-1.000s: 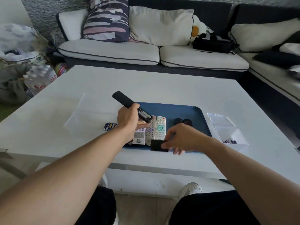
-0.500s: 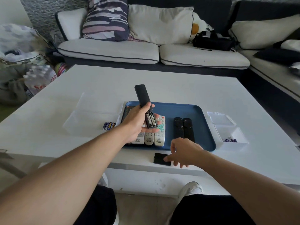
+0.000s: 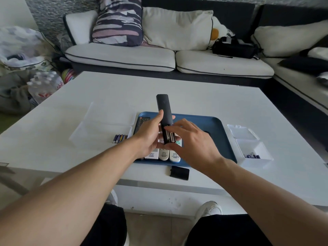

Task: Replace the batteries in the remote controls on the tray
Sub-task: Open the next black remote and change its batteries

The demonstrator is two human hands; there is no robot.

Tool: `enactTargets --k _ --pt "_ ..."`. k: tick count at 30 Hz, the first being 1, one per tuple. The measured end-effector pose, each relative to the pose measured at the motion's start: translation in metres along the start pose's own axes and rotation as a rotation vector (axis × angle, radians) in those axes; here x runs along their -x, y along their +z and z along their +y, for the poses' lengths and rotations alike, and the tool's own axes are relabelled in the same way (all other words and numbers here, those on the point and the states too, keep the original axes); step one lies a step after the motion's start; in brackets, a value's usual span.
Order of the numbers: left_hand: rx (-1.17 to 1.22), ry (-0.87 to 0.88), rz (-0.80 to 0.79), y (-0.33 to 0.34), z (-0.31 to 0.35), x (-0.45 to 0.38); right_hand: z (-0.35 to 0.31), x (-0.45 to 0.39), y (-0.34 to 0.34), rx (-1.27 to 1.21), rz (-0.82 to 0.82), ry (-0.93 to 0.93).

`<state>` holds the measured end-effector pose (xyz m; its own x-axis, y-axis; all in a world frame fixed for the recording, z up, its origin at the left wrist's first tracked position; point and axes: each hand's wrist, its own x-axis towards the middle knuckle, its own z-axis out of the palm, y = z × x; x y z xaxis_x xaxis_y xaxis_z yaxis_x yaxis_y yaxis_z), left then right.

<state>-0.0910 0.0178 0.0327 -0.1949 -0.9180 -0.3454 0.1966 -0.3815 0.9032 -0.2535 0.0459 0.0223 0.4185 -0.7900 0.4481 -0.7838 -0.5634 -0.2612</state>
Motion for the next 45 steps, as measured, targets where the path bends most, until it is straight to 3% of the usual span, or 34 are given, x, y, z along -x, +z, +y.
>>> enactTargets --k 12,21,28,35,42,45 --pt "-0.043 -0.016 -0.027 -0.004 0.002 0.005 -0.008 -0.007 -0.007 0.002 -0.066 -0.004" --pt "-0.207 -0.029 -0.084 -0.006 -0.006 0.010 -0.011 -0.016 -0.004 -0.140 -0.286 0.180" --pt "-0.211 -0.063 -0.075 -0.006 -0.007 0.010 -0.011 -0.021 -0.005 -0.209 -0.329 0.262" --pt "-0.122 0.034 0.006 0.004 -0.003 0.007 -0.007 -0.022 -0.001 -0.578 -0.155 0.681" --pt "-0.162 0.066 0.033 0.002 -0.002 0.007 -0.002 -0.028 -0.008 -0.826 -0.273 0.747" --pt "-0.190 0.042 0.074 -0.006 0.001 0.004 -0.003 -0.032 -0.019 -1.197 -0.178 0.887"
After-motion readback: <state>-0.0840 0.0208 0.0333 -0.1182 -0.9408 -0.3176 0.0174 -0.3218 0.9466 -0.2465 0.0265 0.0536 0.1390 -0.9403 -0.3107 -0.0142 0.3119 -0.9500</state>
